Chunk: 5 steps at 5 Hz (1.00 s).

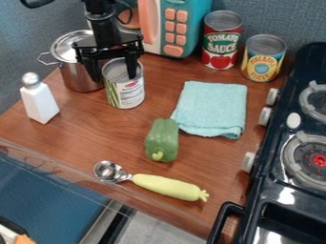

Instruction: Move the can from the bottom middle of the table to the upper side of the table

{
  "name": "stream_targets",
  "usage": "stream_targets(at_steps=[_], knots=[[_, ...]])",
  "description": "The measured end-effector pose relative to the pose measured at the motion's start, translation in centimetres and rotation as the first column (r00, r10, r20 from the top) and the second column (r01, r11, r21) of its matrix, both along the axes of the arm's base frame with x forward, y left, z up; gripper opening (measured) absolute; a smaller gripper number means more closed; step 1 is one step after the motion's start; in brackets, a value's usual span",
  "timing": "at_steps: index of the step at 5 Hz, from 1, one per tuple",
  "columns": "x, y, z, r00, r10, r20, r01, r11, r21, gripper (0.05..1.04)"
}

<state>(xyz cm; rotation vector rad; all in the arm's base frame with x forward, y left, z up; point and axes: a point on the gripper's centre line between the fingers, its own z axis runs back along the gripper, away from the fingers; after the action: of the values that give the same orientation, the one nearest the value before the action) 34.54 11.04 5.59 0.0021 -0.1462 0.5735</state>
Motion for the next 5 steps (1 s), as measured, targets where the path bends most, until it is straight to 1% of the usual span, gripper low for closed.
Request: stream_targets(at_steps=[2, 3, 5], knots=[[2.3, -1.3, 0.1, 1.0, -0.011, 0.028, 0.011, 1.0, 0.004, 0.999], [3.5, -1.4, 0.1, 0.999, 0.001, 0.045, -0.002, 1.0, 0.003, 0.999], [5.6, -1.6, -0.2, 0.997, 0.028, 0.076, -0.029, 0.999, 0.017, 0.998]])
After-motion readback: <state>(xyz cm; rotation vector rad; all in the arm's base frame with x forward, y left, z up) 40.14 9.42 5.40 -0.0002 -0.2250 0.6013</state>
